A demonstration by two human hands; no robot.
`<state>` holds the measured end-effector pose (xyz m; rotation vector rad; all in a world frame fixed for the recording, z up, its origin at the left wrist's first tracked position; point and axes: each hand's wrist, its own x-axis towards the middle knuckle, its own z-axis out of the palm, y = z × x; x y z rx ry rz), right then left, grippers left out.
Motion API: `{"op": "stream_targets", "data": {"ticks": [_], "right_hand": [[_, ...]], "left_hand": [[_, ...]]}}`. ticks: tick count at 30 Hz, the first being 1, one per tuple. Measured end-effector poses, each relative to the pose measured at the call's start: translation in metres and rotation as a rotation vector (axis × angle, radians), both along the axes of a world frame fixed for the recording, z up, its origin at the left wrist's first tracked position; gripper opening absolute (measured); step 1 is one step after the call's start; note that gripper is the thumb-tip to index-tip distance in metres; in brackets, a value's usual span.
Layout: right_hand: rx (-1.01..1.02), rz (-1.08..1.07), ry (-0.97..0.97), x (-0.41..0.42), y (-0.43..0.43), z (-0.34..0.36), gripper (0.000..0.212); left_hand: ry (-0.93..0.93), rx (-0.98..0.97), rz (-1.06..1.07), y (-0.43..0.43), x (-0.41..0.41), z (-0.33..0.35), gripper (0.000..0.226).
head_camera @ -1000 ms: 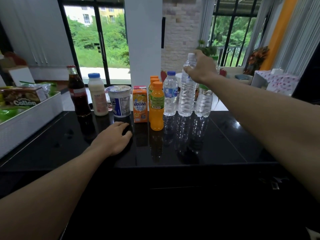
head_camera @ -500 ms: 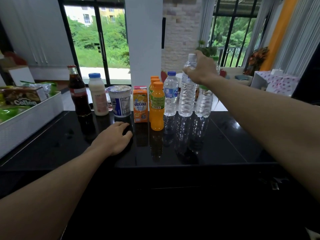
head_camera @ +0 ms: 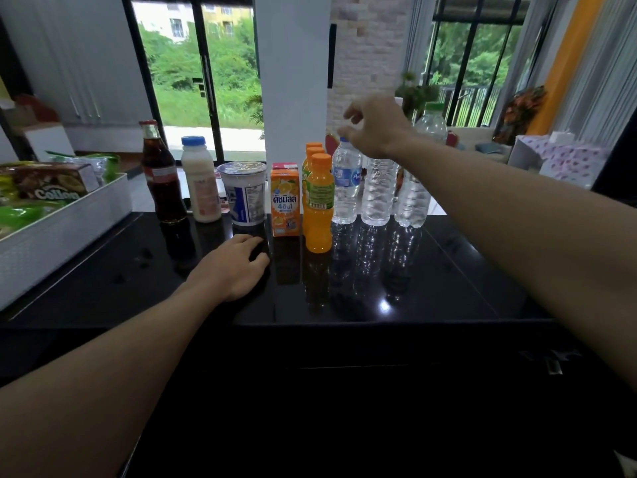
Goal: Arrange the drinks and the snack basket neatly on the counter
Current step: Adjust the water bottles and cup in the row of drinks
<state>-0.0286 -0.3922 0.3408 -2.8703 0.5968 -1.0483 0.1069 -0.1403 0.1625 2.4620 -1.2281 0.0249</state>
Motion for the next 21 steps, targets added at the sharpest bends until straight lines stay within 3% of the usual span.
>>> {"op": "stream_targets", "data": {"ticks": [4, 13, 21], "right_hand": [[0.051, -0.072, 0.117, 0.014, 0.001, -0.006, 0.052], [0.069, -0.174, 0.157, 0.028, -0.006, -0.008, 0.022], [0.037, -0.157, 0.198, 0.030, 0.005, -0.004, 0.029]], "left_hand": [[0.007, 0.004, -0.009, 0.001, 0.001, 0.000, 0.061], [0.008, 0.014, -0.004, 0.001, 0.001, 0.000, 0.063], [0.000, 0.013, 0.006, 0.001, -0.001, 0.000, 0.062]]}}
